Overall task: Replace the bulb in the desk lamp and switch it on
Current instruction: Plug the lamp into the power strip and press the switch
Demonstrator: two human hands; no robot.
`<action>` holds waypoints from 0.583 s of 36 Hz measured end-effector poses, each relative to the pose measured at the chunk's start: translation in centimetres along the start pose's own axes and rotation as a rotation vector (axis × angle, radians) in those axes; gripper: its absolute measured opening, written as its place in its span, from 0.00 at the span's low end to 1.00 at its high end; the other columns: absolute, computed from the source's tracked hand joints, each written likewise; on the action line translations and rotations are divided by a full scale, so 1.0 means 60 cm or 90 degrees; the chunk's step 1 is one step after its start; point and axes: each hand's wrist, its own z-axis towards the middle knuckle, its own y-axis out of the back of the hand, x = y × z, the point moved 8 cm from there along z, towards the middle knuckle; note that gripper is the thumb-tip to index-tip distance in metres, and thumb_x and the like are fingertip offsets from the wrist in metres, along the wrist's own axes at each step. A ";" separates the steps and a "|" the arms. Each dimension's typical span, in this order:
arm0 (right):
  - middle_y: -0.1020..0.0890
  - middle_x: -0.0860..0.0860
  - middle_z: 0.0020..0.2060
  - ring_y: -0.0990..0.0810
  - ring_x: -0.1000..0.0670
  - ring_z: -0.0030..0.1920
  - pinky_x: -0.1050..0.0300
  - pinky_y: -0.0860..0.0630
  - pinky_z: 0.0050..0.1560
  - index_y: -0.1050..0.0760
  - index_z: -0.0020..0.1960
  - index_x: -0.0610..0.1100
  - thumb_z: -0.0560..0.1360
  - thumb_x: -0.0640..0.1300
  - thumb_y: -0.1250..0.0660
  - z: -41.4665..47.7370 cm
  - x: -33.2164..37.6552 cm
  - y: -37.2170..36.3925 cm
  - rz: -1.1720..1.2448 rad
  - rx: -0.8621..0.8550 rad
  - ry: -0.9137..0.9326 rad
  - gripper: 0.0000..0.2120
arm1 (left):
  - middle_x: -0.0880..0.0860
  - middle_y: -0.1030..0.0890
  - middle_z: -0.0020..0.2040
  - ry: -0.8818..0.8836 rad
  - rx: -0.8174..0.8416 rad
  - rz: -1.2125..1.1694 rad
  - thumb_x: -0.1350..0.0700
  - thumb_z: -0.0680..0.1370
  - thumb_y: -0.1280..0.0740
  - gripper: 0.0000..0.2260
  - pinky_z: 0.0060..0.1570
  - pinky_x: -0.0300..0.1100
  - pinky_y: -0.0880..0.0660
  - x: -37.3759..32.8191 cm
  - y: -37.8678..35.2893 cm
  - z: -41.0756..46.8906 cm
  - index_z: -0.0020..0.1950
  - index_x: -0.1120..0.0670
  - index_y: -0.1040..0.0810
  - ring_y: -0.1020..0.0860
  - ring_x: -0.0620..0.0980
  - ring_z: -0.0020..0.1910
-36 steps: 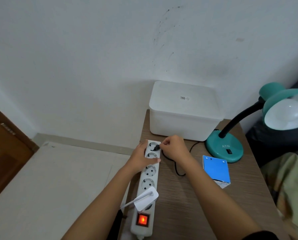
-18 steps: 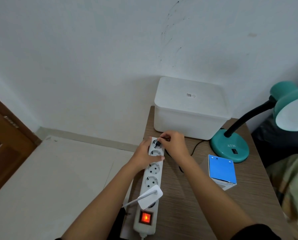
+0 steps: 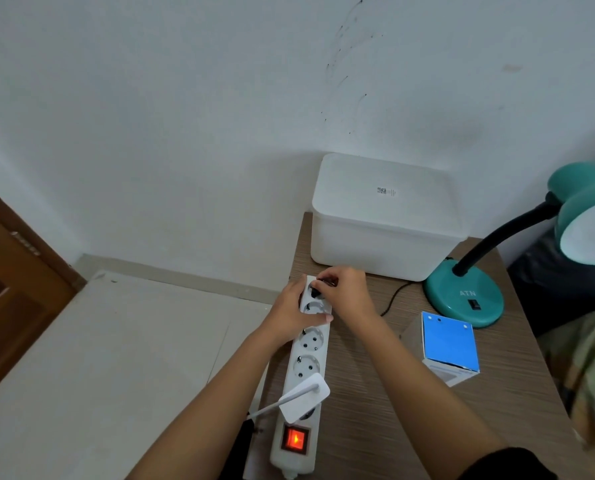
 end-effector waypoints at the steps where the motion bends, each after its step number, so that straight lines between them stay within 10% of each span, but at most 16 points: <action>1: 0.15 0.43 0.45 0.18 0.49 0.47 0.62 0.25 0.48 0.18 0.48 0.38 0.71 0.42 0.29 -0.001 0.000 -0.002 0.004 -0.006 0.000 0.09 | 0.46 0.24 0.53 -0.001 0.001 0.003 0.56 0.67 0.24 0.25 0.48 0.30 0.29 -0.001 0.000 -0.001 0.61 0.52 0.28 0.24 0.41 0.50; 21: 0.16 0.44 0.46 0.20 0.50 0.49 0.61 0.25 0.49 0.18 0.49 0.39 0.74 0.44 0.32 -0.005 -0.002 -0.011 -0.028 0.095 -0.027 0.09 | 0.53 0.27 0.62 0.029 0.044 0.139 0.39 0.64 0.29 0.36 0.59 0.49 0.26 -0.025 0.002 -0.017 0.67 0.52 0.34 0.26 0.51 0.60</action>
